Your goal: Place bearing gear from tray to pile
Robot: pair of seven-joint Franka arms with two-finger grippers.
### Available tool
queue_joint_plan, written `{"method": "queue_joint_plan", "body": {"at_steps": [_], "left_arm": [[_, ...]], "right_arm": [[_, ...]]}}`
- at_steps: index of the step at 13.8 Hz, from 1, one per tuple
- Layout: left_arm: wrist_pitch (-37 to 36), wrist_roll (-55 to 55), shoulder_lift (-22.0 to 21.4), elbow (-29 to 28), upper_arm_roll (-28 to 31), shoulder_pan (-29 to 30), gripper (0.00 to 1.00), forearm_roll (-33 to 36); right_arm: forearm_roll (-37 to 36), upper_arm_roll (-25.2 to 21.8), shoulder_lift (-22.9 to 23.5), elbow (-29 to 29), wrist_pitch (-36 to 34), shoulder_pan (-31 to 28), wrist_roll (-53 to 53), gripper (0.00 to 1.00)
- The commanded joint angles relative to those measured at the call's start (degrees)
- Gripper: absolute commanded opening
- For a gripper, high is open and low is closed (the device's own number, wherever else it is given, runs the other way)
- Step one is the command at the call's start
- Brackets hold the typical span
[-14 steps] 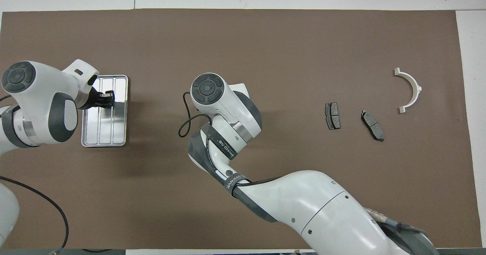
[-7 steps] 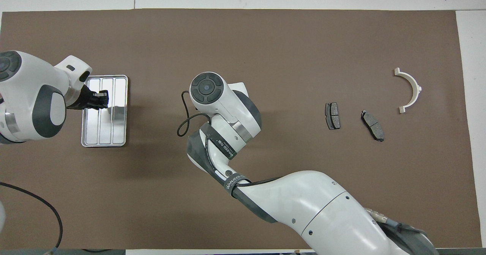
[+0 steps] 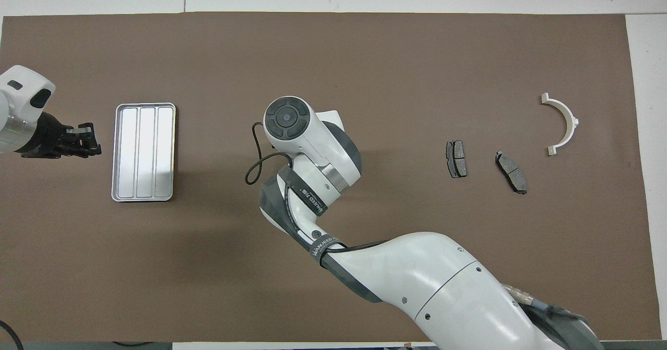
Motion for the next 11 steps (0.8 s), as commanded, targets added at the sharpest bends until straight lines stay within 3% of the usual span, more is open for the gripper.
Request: {"method": "queue_joint_plan", "body": {"at_steps": [1,6,11], "left_arm": [[-2.96,-0.2,-1.35,0.88,0.15,0.5,0.0,0.63],[-3.49,-0.47,-2.24,0.96,1.03,0.5,0.0,0.63],[-3.14,-1.52,-2.33,0.88,0.94,0.41,0.0,0.72]], "right_arm": [[-0.41,-0.45,1.16,1.3,0.02,-1.0,-1.89,0.83],[0.29,0.25,1.07,2.01,-1.12,-0.91,-1.37,0.81],[3.09,0.34,1.33,2.01,-3.06,-1.0,-1.63,0.73]]}}
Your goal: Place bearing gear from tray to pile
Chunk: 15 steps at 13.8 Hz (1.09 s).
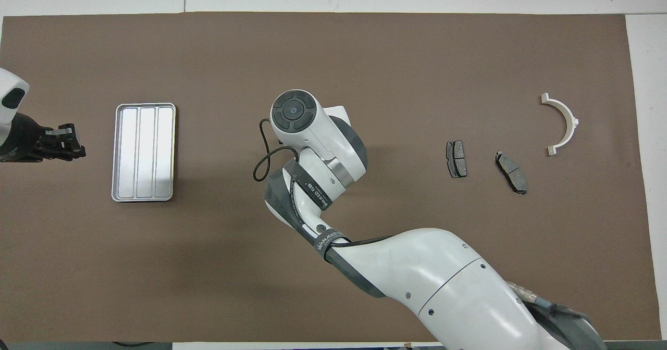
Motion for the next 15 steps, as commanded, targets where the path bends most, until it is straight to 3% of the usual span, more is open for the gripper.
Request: {"method": "queue_joint_plan", "body": {"at_steps": [1,6,8,11,12,15], "left_arm": [[-0.95,-0.93,-0.8,0.19,-0.22,0.25,0.0,0.63],[-0.69,-0.93,-0.89,0.02,-0.22,0.25,0.0,0.63],[-0.6,-0.93,-0.89,-0.07,-0.22,0.25,0.0,0.63],[-0.42,-0.93,-0.89,-0.16,-0.22,0.25,0.0,0.72],[-0.34,-0.93,-0.89,-0.24,-0.22,0.25,0.0,0.72],[-0.25,-1.71,-1.07,-0.25,-0.31,0.25,0.0,0.63]], "right_arm": [[3.54,0.49,1.24,1.35,-1.35,-0.42,-0.7,0.73],[4.26,0.58,1.68,1.35,-1.09,0.11,-0.44,0.67],[4.26,0.58,1.68,1.26,-1.44,0.11,-0.44,0.53],[4.26,0.58,1.77,1.26,-1.27,0.19,-0.87,0.08],[4.17,0.58,1.77,1.35,-1.35,0.19,-0.96,0.0],[4.08,0.41,1.07,1.44,-2.4,-0.77,-4.81,0.0]]}}
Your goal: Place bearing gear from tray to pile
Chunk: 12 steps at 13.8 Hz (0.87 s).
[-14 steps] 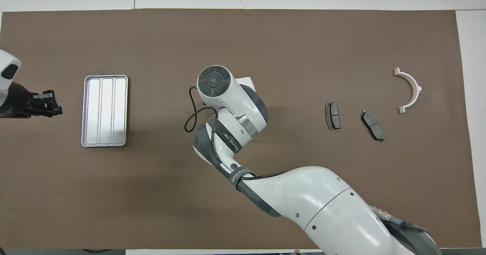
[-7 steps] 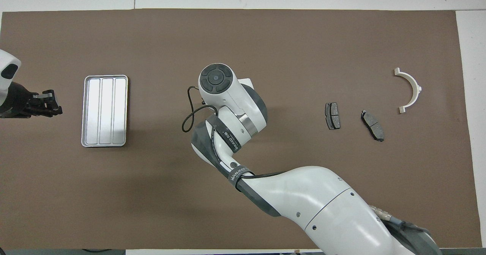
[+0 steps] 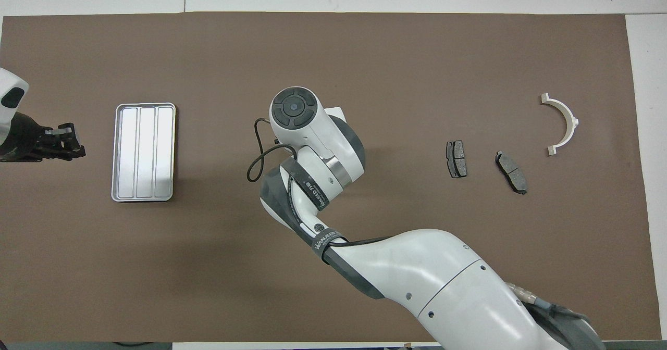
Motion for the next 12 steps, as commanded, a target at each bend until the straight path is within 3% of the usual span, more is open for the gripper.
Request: {"method": "queue_joint_plan", "body": {"at_steps": [1,3,5,7,12], "left_arm": [[-0.19,-1.76,-1.06,-0.19,-0.31,0.17,0.0,0.72],[-0.1,-2.02,-0.97,-0.1,-0.31,-0.1,0.0,0.63],[1.55,-6.83,-0.79,-0.1,-0.83,-1.49,0.0,0.72],[2.7,-13.85,-0.09,-0.02,-0.75,-6.41,0.0,0.63],[12.54,-35.31,4.29,-0.46,-0.92,-20.03,0.0,-0.07]], "right_arm": [[1.36,0.29,0.68,2.03,-3.51,-3.19,-6.76,0.0],[1.89,-0.06,0.5,7.39,-7.91,-7.84,-15.88,0.0],[1.81,0.29,0.06,7.76,-8.63,-14.78,-25.99,0.0],[1.63,-0.06,-0.03,7.76,-8.63,-20.23,-37.32,0.0],[1.1,0.11,0.93,6.97,-8.36,-29.04,-51.16,0.0]]}}
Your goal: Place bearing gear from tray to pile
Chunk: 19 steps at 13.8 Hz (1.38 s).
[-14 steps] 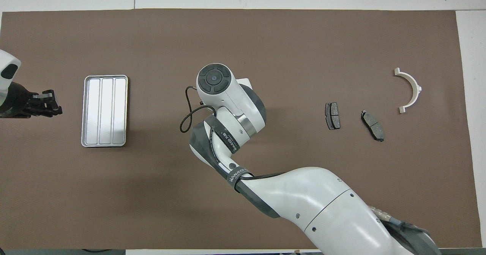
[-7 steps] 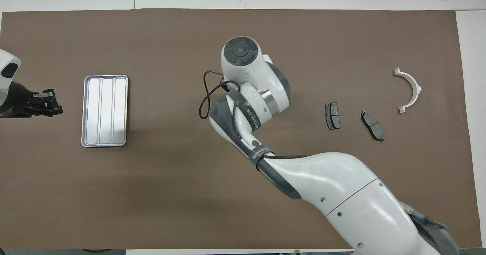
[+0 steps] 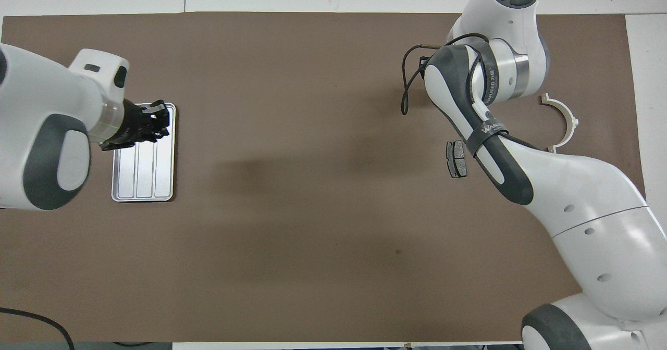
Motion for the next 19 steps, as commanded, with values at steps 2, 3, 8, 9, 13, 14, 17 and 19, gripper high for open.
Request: {"method": "queue_joint_plan", "body": {"at_steps": [2,3,8,9,13,14,17,19], "left_arm": [[9.29,-14.0,8.52,1.27,1.12,-9.09,0.0,0.06],[11.5,-16.22,11.08,1.98,1.12,-10.51,0.0,0.07],[14.67,-24.14,20.76,9.63,1.03,-15.08,0.0,-0.72],[15.29,-24.67,20.95,9.63,1.12,-15.61,0.0,-1.6],[15.3,-25.98,21.13,9.37,1.12,-17.64,0.0,-1.61],[15.3,-26.69,21.13,9.1,1.12,-17.9,0.0,-1.52],[15.39,-26.79,21.39,8.57,1.12,-19.57,0.0,-1.78],[15.3,-26.96,22.44,9.62,1.12,-19.57,0.0,-2.04]], "right_arm": [[0.47,0.87,1.12,0.13,-0.49,-3.68,-6.45,0.0],[0.47,0.87,1.56,0.05,-0.06,-4.56,-7.93,0.0],[0.38,0.87,3.23,0.05,0.39,-5.36,-10.67,0.0],[0.38,0.87,3.32,0.13,0.65,-5.36,-10.67,0.0],[0.38,0.87,3.49,0.05,1.53,-5.36,-10.06,0.25],[0.55,0.87,3.49,0.05,1.53,-5.36,-9.71,0.55],[0.38,0.69,2.88,0.39,-1.0,-5.09,-9.36,1.0],[0.38,0.43,1.92,0.84,-4.08,-4.57,-9.36,1.0]]}}
